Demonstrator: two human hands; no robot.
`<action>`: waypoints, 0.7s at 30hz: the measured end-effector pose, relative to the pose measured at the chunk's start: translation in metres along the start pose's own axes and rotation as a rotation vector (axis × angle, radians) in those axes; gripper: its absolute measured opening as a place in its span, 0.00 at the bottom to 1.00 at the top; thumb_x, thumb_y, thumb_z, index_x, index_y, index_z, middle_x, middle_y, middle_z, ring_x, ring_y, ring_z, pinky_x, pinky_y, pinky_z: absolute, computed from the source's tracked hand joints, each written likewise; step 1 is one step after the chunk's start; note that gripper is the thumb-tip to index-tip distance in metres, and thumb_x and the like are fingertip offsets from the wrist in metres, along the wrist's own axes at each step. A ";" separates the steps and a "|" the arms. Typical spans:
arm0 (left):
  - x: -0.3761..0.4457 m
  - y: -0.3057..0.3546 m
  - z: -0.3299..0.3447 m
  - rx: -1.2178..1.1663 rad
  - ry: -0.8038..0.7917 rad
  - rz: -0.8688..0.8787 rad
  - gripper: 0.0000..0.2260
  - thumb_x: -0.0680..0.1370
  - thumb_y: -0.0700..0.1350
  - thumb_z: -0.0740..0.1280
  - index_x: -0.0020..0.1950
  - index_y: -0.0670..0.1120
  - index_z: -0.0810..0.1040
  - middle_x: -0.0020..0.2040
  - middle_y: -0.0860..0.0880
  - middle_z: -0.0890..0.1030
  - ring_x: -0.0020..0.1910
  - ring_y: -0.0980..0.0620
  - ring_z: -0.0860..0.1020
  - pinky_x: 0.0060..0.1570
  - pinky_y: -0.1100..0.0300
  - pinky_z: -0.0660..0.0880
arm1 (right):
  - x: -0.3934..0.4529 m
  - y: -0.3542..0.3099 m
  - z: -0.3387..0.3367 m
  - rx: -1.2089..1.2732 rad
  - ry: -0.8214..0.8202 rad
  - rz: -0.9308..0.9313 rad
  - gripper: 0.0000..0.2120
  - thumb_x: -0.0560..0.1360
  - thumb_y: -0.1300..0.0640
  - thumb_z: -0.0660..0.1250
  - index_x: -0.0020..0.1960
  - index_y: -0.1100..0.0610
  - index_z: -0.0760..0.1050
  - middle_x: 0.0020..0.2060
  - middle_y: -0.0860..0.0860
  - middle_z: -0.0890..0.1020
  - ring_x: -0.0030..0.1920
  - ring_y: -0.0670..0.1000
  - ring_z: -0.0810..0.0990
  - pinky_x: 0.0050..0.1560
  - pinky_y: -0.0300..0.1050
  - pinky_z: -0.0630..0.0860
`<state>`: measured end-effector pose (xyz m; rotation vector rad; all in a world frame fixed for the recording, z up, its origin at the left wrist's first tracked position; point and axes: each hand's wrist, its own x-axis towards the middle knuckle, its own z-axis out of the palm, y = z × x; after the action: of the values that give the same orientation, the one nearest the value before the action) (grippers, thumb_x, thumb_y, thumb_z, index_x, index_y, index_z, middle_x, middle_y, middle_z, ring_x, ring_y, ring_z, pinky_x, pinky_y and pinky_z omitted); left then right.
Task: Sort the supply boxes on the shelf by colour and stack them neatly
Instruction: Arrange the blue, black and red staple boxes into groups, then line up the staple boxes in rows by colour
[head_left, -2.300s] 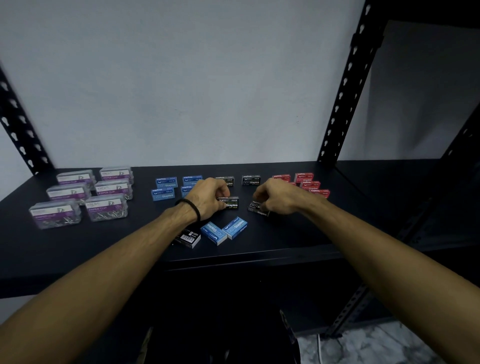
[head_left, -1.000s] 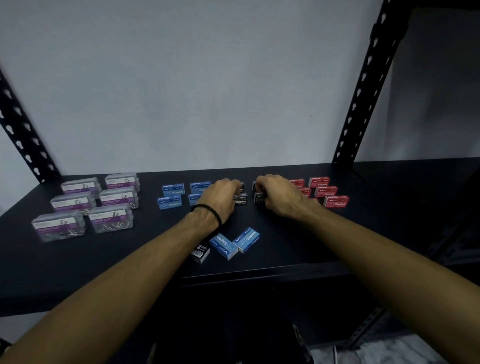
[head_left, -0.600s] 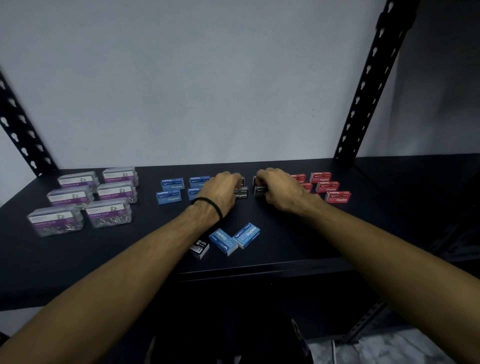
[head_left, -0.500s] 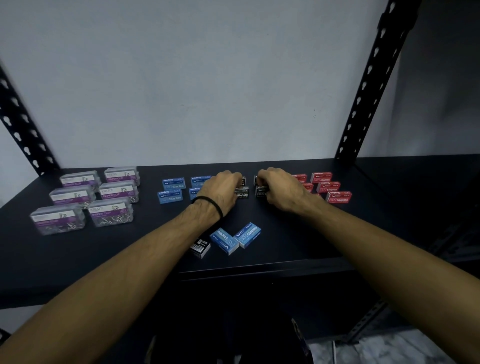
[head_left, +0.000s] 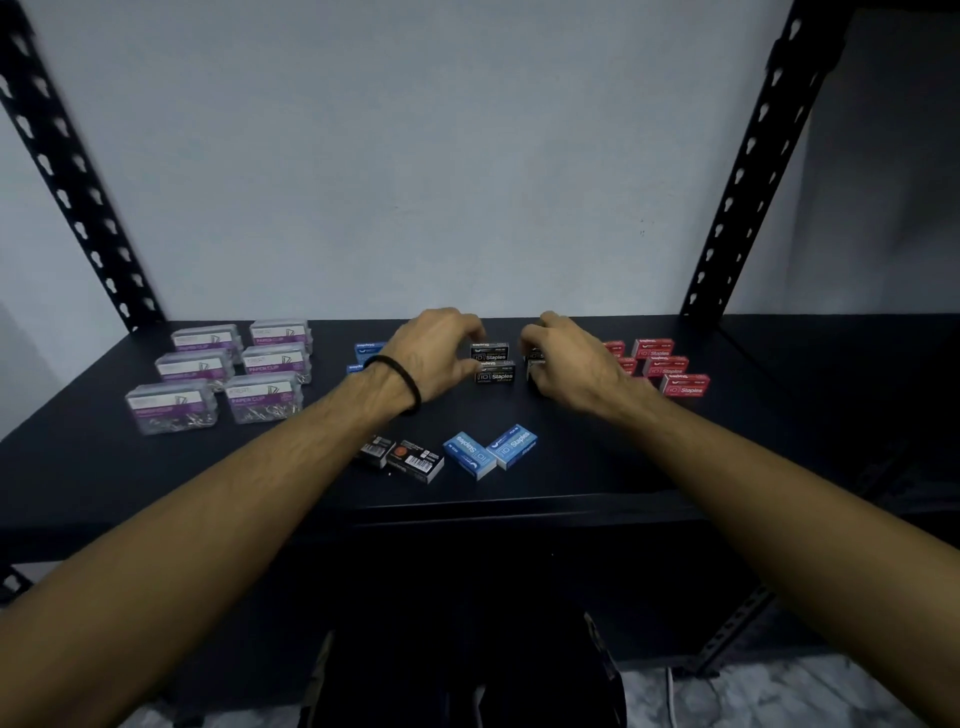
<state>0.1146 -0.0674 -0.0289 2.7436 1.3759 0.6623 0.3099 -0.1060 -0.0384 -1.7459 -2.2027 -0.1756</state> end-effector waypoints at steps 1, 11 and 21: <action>-0.004 -0.001 -0.004 -0.017 0.001 -0.004 0.15 0.73 0.50 0.73 0.57 0.48 0.78 0.53 0.48 0.81 0.49 0.51 0.78 0.53 0.53 0.77 | -0.003 -0.003 -0.001 0.012 -0.002 -0.014 0.08 0.75 0.61 0.65 0.54 0.56 0.75 0.52 0.52 0.73 0.54 0.53 0.73 0.49 0.49 0.75; -0.053 -0.002 -0.009 -0.311 -0.170 -0.093 0.14 0.70 0.49 0.76 0.54 0.51 0.81 0.42 0.55 0.81 0.41 0.60 0.78 0.41 0.66 0.73 | -0.040 -0.021 0.001 0.292 -0.195 -0.038 0.13 0.75 0.64 0.67 0.58 0.55 0.81 0.52 0.46 0.79 0.51 0.44 0.77 0.56 0.41 0.76; -0.070 0.002 0.003 -0.309 -0.427 -0.091 0.25 0.70 0.52 0.76 0.65 0.53 0.76 0.46 0.60 0.75 0.44 0.63 0.74 0.42 0.69 0.68 | -0.060 -0.033 0.003 0.347 -0.365 0.009 0.21 0.73 0.64 0.62 0.64 0.52 0.79 0.62 0.47 0.79 0.54 0.41 0.74 0.55 0.34 0.67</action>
<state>0.0807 -0.1220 -0.0567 2.3785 1.1786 0.2358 0.2896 -0.1686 -0.0572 -1.6895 -2.2898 0.5371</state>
